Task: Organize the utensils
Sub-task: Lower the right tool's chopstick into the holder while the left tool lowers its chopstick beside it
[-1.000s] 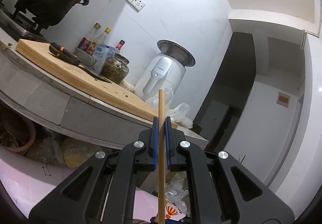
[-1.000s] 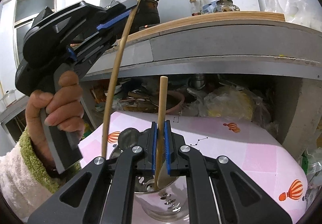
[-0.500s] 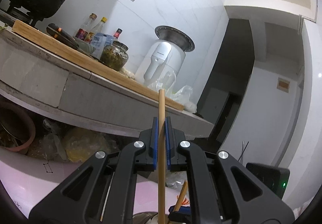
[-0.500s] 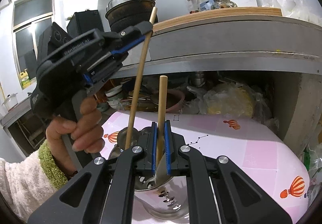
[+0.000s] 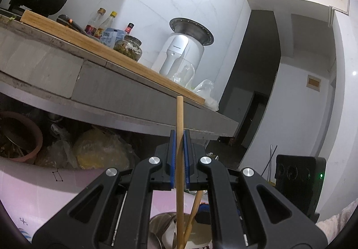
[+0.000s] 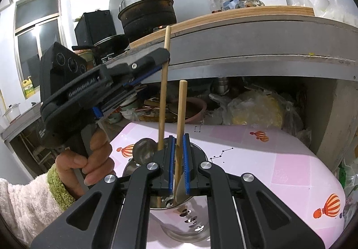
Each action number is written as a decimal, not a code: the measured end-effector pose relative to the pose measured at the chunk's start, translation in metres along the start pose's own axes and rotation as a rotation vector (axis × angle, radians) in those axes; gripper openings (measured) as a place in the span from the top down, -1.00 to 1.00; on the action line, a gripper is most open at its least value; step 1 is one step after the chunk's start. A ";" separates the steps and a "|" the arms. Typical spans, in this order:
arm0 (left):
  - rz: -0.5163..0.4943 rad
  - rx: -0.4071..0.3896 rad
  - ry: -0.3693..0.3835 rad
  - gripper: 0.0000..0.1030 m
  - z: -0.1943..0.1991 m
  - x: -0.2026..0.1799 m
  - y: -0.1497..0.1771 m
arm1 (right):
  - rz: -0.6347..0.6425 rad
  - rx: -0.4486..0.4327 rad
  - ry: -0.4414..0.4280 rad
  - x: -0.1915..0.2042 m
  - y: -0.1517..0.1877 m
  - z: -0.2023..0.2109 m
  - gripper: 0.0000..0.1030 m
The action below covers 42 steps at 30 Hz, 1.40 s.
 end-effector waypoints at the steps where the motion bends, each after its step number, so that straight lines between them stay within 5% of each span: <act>1: -0.001 0.002 0.000 0.89 0.001 0.000 0.001 | -0.002 0.000 -0.001 0.000 0.000 0.000 0.85; 26: 0.010 0.064 -0.031 0.89 0.024 0.002 0.030 | -0.033 -0.009 -0.005 0.006 -0.002 0.015 0.85; 42: -0.040 -0.011 -0.009 0.89 0.013 -0.008 0.000 | -0.037 -0.015 -0.006 0.005 -0.006 0.021 0.85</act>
Point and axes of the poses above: each gripper's, at about its wrist camera, not at the fingertips, and z roughly against the way its jaws point, x to its left, y to its underside, the point moved 10 cm from there along -z, roughly the way its jaws point, and after that the axes turned 11 degrees about -x, right-handed, at the moved point
